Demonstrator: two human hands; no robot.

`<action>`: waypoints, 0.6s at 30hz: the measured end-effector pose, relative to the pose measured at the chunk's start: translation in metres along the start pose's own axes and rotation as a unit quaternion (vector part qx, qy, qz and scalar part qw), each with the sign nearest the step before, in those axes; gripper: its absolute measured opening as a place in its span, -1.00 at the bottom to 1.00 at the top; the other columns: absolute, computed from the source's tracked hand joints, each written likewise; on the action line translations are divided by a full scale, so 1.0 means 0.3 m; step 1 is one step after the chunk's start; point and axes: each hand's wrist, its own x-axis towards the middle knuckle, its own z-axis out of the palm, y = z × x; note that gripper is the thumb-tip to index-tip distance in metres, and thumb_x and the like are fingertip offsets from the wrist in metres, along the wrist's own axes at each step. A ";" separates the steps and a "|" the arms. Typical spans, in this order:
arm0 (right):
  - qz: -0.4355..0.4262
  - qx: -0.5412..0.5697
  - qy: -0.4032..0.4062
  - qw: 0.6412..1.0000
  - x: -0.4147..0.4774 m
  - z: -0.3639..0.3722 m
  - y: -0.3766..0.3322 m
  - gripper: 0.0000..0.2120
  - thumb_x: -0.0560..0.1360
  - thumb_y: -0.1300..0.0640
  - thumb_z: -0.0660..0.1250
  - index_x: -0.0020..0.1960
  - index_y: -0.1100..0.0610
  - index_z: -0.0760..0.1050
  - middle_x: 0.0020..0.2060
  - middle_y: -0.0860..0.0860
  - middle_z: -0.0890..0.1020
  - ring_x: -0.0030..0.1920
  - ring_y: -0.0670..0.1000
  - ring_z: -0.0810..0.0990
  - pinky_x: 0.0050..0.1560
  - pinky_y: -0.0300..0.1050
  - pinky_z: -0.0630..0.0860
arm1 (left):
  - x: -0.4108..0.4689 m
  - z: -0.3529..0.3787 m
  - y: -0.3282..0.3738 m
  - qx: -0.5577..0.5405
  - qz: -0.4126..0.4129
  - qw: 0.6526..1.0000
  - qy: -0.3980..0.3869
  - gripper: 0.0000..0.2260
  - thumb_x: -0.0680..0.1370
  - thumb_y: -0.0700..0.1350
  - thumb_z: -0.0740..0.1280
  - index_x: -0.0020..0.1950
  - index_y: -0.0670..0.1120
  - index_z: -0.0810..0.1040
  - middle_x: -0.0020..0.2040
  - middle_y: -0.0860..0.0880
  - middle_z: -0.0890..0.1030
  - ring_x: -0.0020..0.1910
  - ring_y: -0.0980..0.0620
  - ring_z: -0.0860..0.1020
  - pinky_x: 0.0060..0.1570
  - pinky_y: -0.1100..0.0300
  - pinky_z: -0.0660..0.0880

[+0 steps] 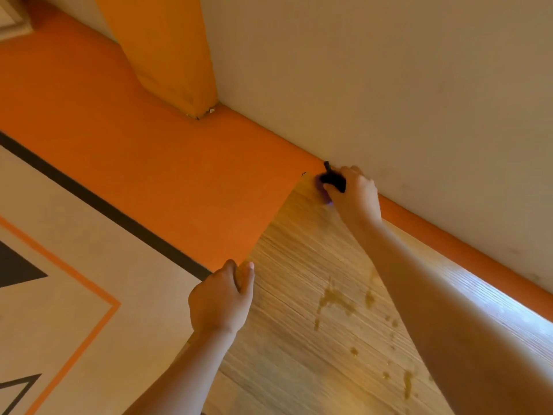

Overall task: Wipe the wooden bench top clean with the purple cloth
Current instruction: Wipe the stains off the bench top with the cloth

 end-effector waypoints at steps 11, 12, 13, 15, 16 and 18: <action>-0.126 0.051 -0.104 0.985 -0.273 0.080 -0.052 -0.79 0.49 0.09 0.37 0.12 0.06 0.59 0.01 -0.02 0.58 -0.04 -0.03 0.57 -0.07 -0.11 0.58 | -0.010 -0.014 0.013 -0.001 0.003 1.000 0.017 -0.59 0.58 0.22 0.05 -0.32 -0.01 0.39 -0.52 0.00 0.45 -0.56 0.02 0.43 -0.55 0.10 0.42; -0.109 0.043 -0.103 0.988 -0.257 0.054 -0.015 -0.79 0.50 0.09 0.36 0.13 0.03 0.57 0.01 -0.03 0.58 -0.05 -0.05 0.58 -0.06 -0.13 0.60 | -0.011 -0.015 0.014 -0.005 0.006 1.000 0.020 -0.59 0.58 0.21 0.06 -0.32 -0.01 0.39 -0.52 0.00 0.45 -0.55 0.02 0.43 -0.55 0.11 0.41; -0.083 0.033 -0.089 0.992 -0.227 0.022 0.026 -0.79 0.50 0.08 0.35 0.14 0.00 0.56 0.02 -0.04 0.58 -0.07 -0.06 0.59 -0.06 -0.14 0.61 | -0.010 -0.015 0.014 -0.007 0.006 1.000 0.023 -0.60 0.59 0.20 0.08 -0.32 -0.01 0.40 -0.52 0.01 0.45 -0.55 0.02 0.43 -0.55 0.13 0.39; -0.010 0.022 -0.041 0.999 -0.146 -0.054 0.104 -0.79 0.51 0.09 0.35 0.13 0.01 0.56 0.01 0.01 0.61 -0.09 -0.01 0.61 -0.09 -0.10 0.61 | -0.011 -0.014 0.015 -0.007 0.004 1.000 0.028 -0.60 0.60 0.18 0.09 -0.33 -0.01 0.39 -0.52 0.02 0.45 -0.56 0.03 0.42 -0.54 0.18 0.34; 0.022 0.021 -0.026 0.999 -0.111 -0.087 0.131 -0.80 0.51 0.11 0.35 0.13 0.04 0.56 -0.01 0.04 0.62 -0.08 0.02 0.61 -0.11 -0.09 0.60 | -0.011 -0.013 0.016 -0.004 0.004 1.000 0.031 -0.60 0.60 0.18 0.09 -0.34 -0.01 0.39 -0.52 0.02 0.44 -0.56 0.03 0.42 -0.54 0.18 0.34; 0.042 0.003 -0.022 0.999 -0.071 -0.112 0.147 -0.75 0.52 0.11 0.34 0.18 0.10 0.54 0.01 0.09 0.64 -0.07 0.06 0.61 -0.11 -0.07 0.58 | -0.013 -0.015 0.014 -0.001 0.005 0.999 0.033 -0.60 0.60 0.17 0.09 -0.34 -0.01 0.39 -0.51 0.02 0.45 -0.55 0.02 0.42 -0.52 0.17 0.37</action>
